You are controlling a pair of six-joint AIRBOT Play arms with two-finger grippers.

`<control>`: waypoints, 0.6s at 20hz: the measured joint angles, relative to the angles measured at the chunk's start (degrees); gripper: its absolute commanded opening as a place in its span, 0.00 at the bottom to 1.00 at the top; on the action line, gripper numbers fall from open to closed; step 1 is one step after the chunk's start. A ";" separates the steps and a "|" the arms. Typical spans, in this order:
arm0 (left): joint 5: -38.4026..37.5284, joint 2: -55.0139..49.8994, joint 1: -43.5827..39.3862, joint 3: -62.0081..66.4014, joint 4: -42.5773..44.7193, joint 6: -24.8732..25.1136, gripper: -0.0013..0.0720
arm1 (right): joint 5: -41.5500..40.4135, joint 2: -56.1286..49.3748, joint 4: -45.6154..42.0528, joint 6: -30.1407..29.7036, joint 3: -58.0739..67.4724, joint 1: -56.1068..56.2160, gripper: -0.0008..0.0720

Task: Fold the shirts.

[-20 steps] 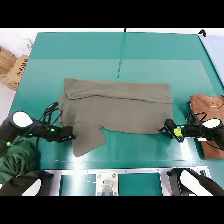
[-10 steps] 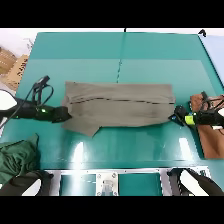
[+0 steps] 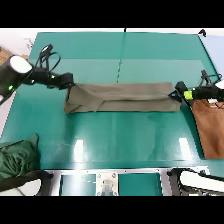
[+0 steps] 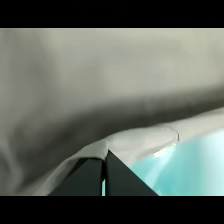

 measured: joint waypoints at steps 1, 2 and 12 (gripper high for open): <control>0.72 -3.48 0.00 3.02 -0.07 0.33 0.05 | -0.76 -3.67 0.22 -0.24 3.28 0.79 0.13; 1.55 -6.54 0.00 5.53 -0.26 0.81 0.41 | -1.29 -7.06 0.42 -0.33 6.40 1.44 0.36; 8.85 -17.62 2.71 16.85 -2.93 2.78 0.97 | 7.67 -23.69 0.20 -2.75 28.79 -6.10 0.71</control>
